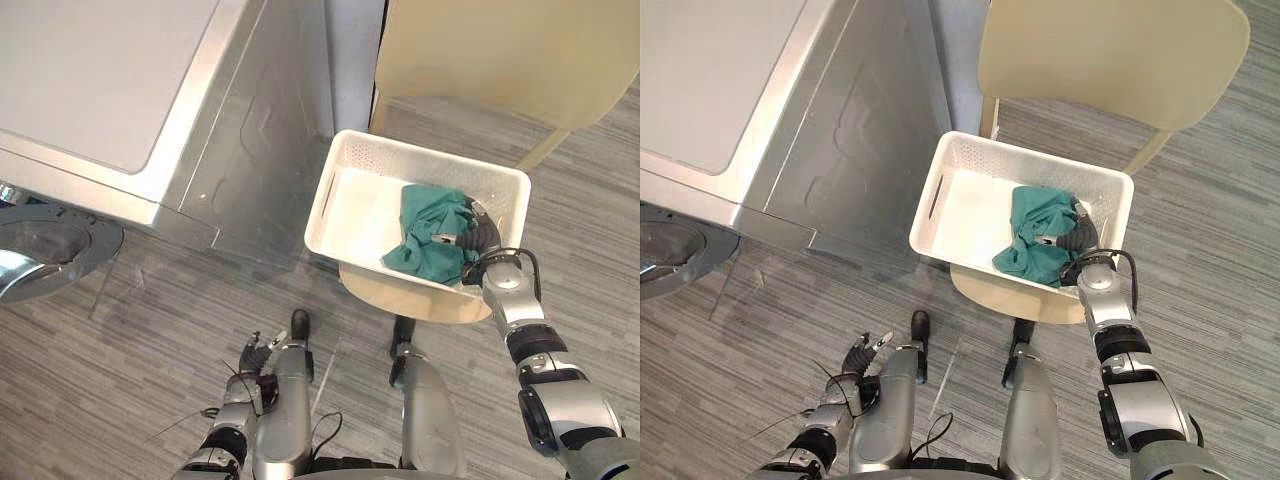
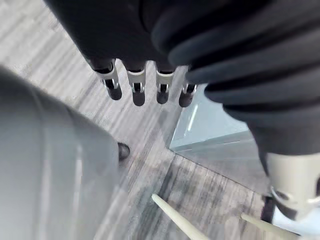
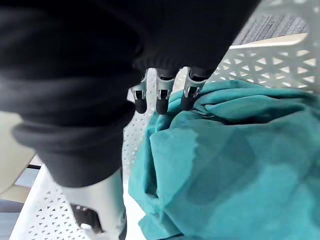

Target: Pick up the laundry basket with both hands and put the clothes into the washing machine.

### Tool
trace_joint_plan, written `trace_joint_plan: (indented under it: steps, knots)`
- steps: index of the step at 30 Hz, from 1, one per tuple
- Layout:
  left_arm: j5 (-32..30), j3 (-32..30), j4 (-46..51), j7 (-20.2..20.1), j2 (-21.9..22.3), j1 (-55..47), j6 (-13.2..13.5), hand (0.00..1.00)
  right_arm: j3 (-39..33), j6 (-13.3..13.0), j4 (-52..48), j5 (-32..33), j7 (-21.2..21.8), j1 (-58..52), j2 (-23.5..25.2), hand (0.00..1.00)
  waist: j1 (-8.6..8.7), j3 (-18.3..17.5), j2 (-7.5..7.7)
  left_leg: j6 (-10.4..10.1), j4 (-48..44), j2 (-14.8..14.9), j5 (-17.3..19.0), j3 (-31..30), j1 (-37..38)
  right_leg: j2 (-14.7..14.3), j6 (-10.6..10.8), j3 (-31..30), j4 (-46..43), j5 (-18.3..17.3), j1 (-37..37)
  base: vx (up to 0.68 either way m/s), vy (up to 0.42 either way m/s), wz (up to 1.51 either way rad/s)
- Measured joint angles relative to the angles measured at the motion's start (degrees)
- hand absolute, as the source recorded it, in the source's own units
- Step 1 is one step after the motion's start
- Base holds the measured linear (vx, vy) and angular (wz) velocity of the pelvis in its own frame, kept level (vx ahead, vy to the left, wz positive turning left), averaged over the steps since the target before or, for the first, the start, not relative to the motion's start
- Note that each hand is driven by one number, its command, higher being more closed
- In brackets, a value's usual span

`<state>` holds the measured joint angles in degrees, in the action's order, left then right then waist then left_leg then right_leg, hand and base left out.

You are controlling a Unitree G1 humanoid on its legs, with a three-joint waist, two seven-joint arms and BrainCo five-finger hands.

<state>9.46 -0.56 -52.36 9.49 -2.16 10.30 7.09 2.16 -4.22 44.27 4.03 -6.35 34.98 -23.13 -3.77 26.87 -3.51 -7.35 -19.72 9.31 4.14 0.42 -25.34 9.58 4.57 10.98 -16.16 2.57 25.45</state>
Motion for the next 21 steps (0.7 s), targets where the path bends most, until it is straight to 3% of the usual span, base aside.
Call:
trace_joint_plan:
  steps: [10,16,17,19,21]
  knots:
    - [2.21,0.32,8.37,0.69,2.54,1.05,0.67,0.0,3.75,0.69,6.41,-0.34,-1.22,9.64,-0.57,0.0,-0.38,0.8,-0.02,0.02,-3.51,0.7,-1.23,-0.21,-10.87,1.87,-0.55,2.91,-5.6,-1.14,9.94,0.03,-0.01,0.12]
    - [2.35,-0.06,11.74,0.8,2.75,1.17,0.65,0.0,10.27,-0.06,10.05,-6.53,-3.61,19.06,-3.86,0.0,-0.55,0.84,-0.09,0.3,-7.04,0.3,-0.99,-1.01,-18.5,3.65,-0.95,4.68,-10.39,-2.94,16.91,0.03,0.012,0.1]
    - [2.34,-0.09,12.53,0.79,2.75,1.2,0.65,0.0,11.13,-0.6,10.53,-7.83,-3.85,19.79,-4.85,1.0,-0.85,0.84,-0.09,0.33,-7.61,0.19,-0.95,-1.52,-19.71,3.97,-1.2,4.95,-11.65,-3.54,17.95,0.0,0.002,0.23]
    - [2.34,-0.2,12.59,0.64,3.06,1.93,0.67,0.0,12.48,-1.76,10.58,-10.23,-4.72,20.03,-6.91,1.0,-1.87,0.84,-0.09,0.81,-8.56,-0.11,-0.58,-1.68,-21.23,4.73,-1.32,4.94,-14.06,-4.89,19.81,0.0,-0.005,0.16]
    - [2.34,-0.29,12.61,0.61,3.07,2.02,0.66,0.0,12.5,-1.8,10.8,-11.66,-4.84,20.72,-7.04,1.0,-1.78,0.84,-0.08,0.87,-8.84,-0.12,-0.53,-1.69,-21.76,4.86,-1.38,4.95,-14.52,-5.05,20.38,0.0,-0.003,0.04]
